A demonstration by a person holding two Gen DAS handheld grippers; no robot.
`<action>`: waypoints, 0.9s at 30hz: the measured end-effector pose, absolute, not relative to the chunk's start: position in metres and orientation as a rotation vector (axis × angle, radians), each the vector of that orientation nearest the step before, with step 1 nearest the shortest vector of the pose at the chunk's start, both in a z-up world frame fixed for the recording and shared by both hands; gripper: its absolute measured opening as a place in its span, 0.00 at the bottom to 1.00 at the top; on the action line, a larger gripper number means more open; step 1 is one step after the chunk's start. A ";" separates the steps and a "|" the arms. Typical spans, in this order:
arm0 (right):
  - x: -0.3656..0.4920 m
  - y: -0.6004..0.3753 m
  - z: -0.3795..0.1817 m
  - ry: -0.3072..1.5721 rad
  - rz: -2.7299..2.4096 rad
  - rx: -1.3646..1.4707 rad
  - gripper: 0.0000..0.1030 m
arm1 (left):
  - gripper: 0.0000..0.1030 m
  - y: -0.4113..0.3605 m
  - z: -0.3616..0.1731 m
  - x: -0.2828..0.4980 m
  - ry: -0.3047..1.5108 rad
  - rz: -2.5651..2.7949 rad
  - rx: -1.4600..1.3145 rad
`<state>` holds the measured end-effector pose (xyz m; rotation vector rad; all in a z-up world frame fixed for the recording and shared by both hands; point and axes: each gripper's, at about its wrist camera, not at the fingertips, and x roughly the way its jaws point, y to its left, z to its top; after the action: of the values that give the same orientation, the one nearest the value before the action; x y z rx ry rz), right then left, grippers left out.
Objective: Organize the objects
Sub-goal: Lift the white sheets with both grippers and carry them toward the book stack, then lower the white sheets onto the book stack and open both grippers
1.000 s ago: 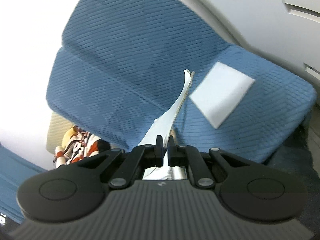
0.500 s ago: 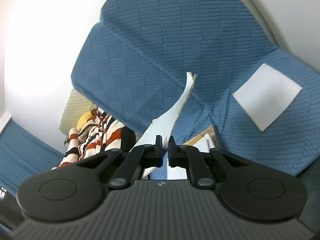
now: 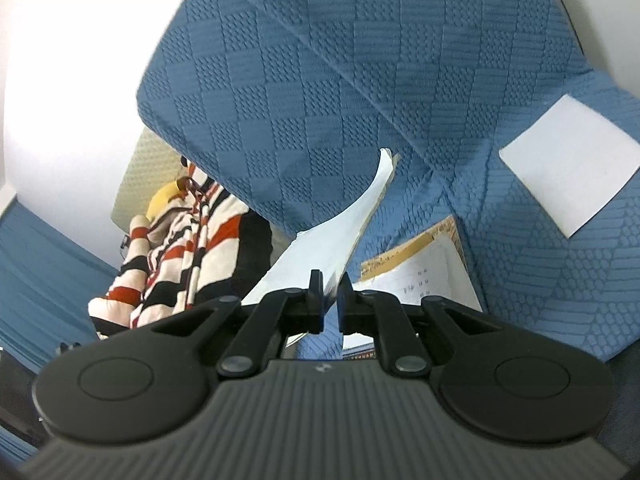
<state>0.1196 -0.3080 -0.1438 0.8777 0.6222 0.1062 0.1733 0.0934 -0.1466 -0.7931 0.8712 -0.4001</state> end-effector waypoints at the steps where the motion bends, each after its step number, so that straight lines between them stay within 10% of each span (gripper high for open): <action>1: 0.123 -0.306 -0.147 0.631 0.105 0.874 0.11 | 0.08 0.096 -0.153 0.175 0.878 -0.397 -0.795; 27: 0.148 -0.262 -0.260 0.934 -0.016 0.760 0.11 | 0.06 0.101 -0.278 0.178 1.128 -0.334 -0.690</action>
<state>0.1475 -0.2617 -0.2600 0.7598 0.9341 -0.0156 0.1777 0.1008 -0.2778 -0.6904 1.1285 -0.3344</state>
